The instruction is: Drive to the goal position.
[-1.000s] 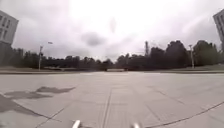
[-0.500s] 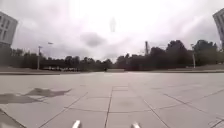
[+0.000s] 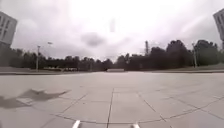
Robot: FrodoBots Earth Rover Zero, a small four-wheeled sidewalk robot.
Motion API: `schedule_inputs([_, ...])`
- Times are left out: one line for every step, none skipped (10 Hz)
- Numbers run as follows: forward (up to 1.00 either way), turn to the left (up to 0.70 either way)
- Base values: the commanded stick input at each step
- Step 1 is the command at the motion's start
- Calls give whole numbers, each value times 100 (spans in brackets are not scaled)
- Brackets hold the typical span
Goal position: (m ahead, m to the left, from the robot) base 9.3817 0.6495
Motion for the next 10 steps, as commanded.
schedule_inputs([70, -2])
schedule_inputs([70, 0])
schedule_inputs([70, 0])
schedule_inputs([70, 0])
schedule_inputs([70, 0])
schedule_inputs([70, 0])
schedule_inputs([70, 0])
schedule_inputs([70, 0])
schedule_inputs([70, 0])
schedule_inputs([70, 0])
